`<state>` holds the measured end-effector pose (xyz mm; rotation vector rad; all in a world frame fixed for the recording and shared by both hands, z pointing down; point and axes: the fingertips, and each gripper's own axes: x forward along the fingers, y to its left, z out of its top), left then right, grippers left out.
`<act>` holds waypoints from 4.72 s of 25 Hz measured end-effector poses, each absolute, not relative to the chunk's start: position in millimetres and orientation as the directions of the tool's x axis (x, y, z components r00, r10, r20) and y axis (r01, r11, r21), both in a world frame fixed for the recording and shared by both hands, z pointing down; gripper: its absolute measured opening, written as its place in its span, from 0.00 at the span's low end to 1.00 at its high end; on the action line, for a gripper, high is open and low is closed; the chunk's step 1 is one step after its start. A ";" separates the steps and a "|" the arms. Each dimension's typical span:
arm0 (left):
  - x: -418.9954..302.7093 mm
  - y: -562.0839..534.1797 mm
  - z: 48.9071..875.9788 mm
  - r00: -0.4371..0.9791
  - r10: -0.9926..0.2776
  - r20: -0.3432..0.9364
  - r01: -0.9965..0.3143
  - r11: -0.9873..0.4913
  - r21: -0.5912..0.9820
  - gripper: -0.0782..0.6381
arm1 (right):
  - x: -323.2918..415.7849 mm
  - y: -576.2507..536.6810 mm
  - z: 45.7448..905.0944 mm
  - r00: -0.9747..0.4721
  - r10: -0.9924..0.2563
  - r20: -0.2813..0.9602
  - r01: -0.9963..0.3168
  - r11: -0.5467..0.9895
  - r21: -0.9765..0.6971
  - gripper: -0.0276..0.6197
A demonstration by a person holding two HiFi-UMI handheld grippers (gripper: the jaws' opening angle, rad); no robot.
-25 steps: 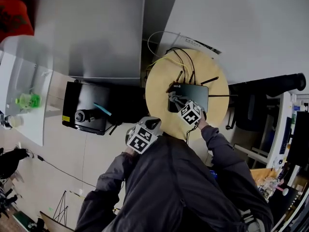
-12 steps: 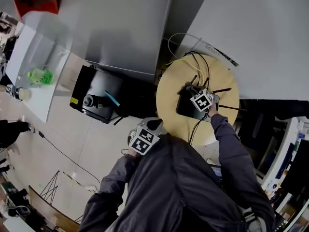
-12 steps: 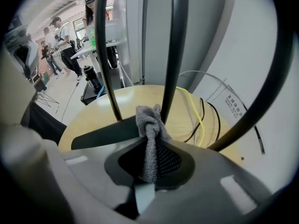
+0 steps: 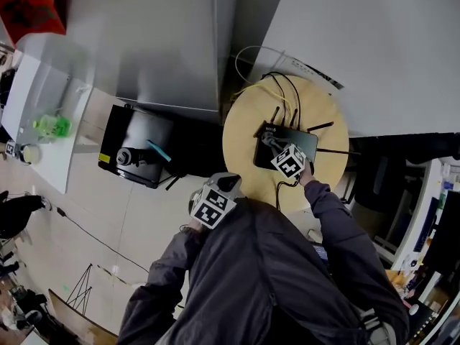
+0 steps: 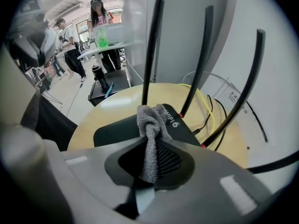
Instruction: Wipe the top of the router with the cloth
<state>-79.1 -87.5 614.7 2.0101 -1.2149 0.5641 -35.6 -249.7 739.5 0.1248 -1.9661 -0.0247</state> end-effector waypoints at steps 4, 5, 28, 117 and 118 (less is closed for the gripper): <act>-75.3 -90.2 614.6 0.490 -0.558 0.670 -0.871 -0.349 0.346 0.11 | -26.9 -224.4 739.6 -0.389 -0.099 0.916 -0.074 0.994 0.076 0.10; -74.6 -90.4 614.5 0.497 -0.551 0.670 -0.866 -0.360 0.346 0.11 | -24.6 -218.8 739.9 -0.390 -0.101 0.915 -0.079 0.994 0.076 0.10; -97.6 -82.1 614.5 0.467 -0.586 0.662 -0.884 -0.302 0.356 0.11 | -8.0 -266.5 730.4 -0.399 -0.116 0.909 -0.182 0.982 0.046 0.10; -24.1 -104.5 616.2 0.649 -0.368 0.666 -0.706 -0.619 0.345 0.11 | 83.1 -205.3 739.8 -0.355 -0.255 0.899 -0.459 0.886 0.070 0.10; -23.7 -105.0 614.8 0.653 -0.363 0.665 -0.699 -0.626 0.345 0.11 | 83.0 -204.5 740.1 -0.355 -0.257 0.899 -0.457 0.886 0.074 0.10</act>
